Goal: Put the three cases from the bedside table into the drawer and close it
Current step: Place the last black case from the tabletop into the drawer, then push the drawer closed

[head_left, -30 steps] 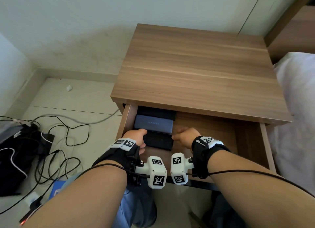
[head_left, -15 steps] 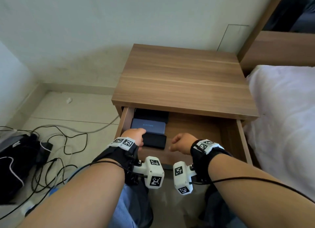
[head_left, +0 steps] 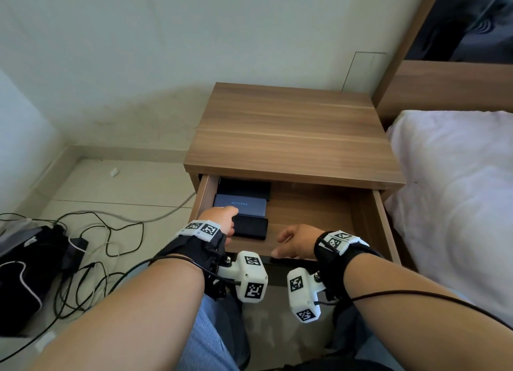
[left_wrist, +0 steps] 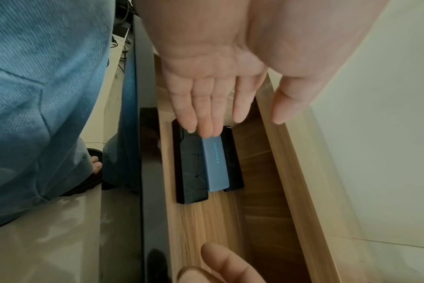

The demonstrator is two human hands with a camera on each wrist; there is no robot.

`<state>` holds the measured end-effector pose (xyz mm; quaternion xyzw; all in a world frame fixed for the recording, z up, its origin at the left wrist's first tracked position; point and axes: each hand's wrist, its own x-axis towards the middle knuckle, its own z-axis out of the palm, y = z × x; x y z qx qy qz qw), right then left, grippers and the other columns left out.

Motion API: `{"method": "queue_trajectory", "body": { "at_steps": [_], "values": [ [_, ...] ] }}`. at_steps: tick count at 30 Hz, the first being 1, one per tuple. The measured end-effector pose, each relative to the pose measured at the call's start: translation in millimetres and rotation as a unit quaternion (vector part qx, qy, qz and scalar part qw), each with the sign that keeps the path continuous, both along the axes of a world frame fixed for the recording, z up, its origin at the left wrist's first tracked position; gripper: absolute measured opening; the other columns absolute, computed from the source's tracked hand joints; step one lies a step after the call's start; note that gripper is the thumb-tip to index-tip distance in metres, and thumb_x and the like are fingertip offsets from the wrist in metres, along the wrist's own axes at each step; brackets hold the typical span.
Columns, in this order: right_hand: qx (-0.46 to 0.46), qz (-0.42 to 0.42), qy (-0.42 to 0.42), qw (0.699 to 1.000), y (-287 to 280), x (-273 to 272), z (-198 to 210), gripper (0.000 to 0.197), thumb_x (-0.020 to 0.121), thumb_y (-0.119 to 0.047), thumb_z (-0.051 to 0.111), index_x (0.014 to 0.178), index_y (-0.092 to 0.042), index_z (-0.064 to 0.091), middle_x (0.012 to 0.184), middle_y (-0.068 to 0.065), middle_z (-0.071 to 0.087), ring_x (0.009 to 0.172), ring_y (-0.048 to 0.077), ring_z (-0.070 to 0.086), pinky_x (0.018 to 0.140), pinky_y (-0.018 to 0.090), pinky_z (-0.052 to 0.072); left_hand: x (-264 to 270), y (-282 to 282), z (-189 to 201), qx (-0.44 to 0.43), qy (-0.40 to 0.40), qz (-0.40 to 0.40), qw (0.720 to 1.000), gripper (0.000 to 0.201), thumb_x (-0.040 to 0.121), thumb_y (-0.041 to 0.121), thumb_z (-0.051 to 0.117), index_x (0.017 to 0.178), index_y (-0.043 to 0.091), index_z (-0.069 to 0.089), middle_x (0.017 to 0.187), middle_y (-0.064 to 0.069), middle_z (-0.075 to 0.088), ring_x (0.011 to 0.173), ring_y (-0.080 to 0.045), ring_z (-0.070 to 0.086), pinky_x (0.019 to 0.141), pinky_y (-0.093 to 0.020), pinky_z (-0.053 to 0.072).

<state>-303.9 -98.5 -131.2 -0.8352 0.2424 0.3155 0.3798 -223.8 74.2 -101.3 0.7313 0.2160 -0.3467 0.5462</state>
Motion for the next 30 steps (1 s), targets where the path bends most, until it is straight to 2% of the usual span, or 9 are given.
{"method": "queue_trajectory", "body": {
  "at_steps": [4,9,15,19,23,25,26,28,30],
  "values": [
    [0.006,0.047,0.02,0.999,2.9,-5.7,5.2,0.058,0.062,-0.038,0.082,0.116,-0.03,0.061,0.115,-0.007,0.066,0.106,0.014,0.06,0.094,0.029,0.047,-2.6,1.1,2.4,-0.005,0.005,0.004,1.0,0.026,0.085,0.024,0.047,0.062,0.024,0.035,0.063,0.003,0.035,0.055,-0.014,0.032,0.055,-0.027,0.03],
    [-0.078,0.107,0.03,0.991,9.3,-9.1,1.0,0.057,0.07,-0.026,0.078,0.124,-0.026,0.057,0.122,-0.003,0.064,0.111,0.019,0.061,0.098,0.034,0.05,-6.9,3.3,4.9,-0.003,0.011,-0.007,1.0,0.027,0.086,0.024,0.048,0.062,0.024,0.034,0.063,0.002,0.035,0.055,-0.014,0.032,0.055,-0.027,0.029],
    [-0.11,0.118,0.015,0.987,8.6,-2.3,1.2,0.064,0.068,-0.026,0.079,0.126,-0.027,0.053,0.122,-0.003,0.062,0.108,0.02,0.062,0.094,0.036,0.052,-4.8,5.4,5.7,0.009,0.021,-0.006,1.0,0.023,0.087,0.027,0.048,0.066,0.02,0.042,0.069,0.001,0.046,0.063,-0.014,0.045,0.081,-0.035,0.047],
    [-0.114,0.11,-0.001,0.987,6.8,6.4,-1.1,0.064,0.068,-0.021,0.079,0.125,-0.029,0.052,0.121,-0.006,0.061,0.11,0.021,0.06,0.098,0.039,0.05,-2.5,2.0,7.6,0.002,0.008,-0.012,1.0,0.013,0.088,0.028,0.05,0.092,0.016,0.046,0.08,-0.001,0.054,0.082,-0.019,0.055,0.091,-0.037,0.047],
    [-0.141,0.088,-0.031,0.986,3.5,17.4,-3.0,0.062,0.065,-0.026,0.078,0.12,-0.036,0.053,0.119,-0.008,0.061,0.111,0.021,0.058,0.099,0.041,0.048,2.7,-2.9,12.9,-0.008,0.0,-0.02,1.0,0.016,0.089,0.024,0.048,0.075,0.016,0.048,0.075,-0.001,0.049,0.068,-0.017,0.047,0.067,-0.03,0.042],
    [-0.156,0.081,-0.056,0.983,0.0,22.5,-4.1,0.058,0.067,-0.024,0.075,0.12,-0.036,0.053,0.12,-0.006,0.061,0.112,0.02,0.057,0.097,0.039,0.049,6.6,-5.7,14.0,-0.011,-0.003,-0.022,1.0,0.011,0.09,0.025,0.048,0.092,0.015,0.051,0.093,-0.006,0.057,0.084,-0.021,0.056,0.083,-0.035,0.048],
    [-0.169,0.08,-0.07,0.98,-2.4,25.5,-4.9,0.056,0.069,-0.023,0.073,0.12,-0.036,0.053,0.121,-0.005,0.061,0.113,0.02,0.055,0.097,0.038,0.049,8.2,-6.7,14.7,-0.017,-0.005,-0.02,1.0,0.019,0.091,0.025,0.047,0.108,0.015,0.052,0.103,-0.008,0.058,0.095,-0.023,0.059,0.093,-0.037,0.047],
    [-0.196,0.072,-0.095,0.973,-6.5,31.9,-4.4,0.054,0.072,-0.022,0.07,0.122,-0.035,0.053,0.124,-0.002,0.057,0.117,0.022,0.05,0.097,0.037,0.047,11.9,-9.5,16.1,-0.023,-0.007,-0.013,1.0,0.039,0.092,0.024,0.047,0.129,0.011,0.048,0.111,-0.01,0.062,0.103,-0.023,0.061,0.098,-0.038,0.044],
    [-0.218,0.053,-0.111,0.968,-10.5,40.1,-2.5,0.053,0.073,-0.024,0.069,0.122,-0.033,0.052,0.125,0.0,0.054,0.12,0.023,0.045,0.097,0.037,0.044,16.3,-10.5,17.0,-0.02,-0.016,-0.011,1.0,0.042,0.092,0.024,0.048,0.131,0.009,0.048,0.106,-0.008,0.064,0.1,-0.023,0.061,0.098,-0.038,0.045]
  ]
}}
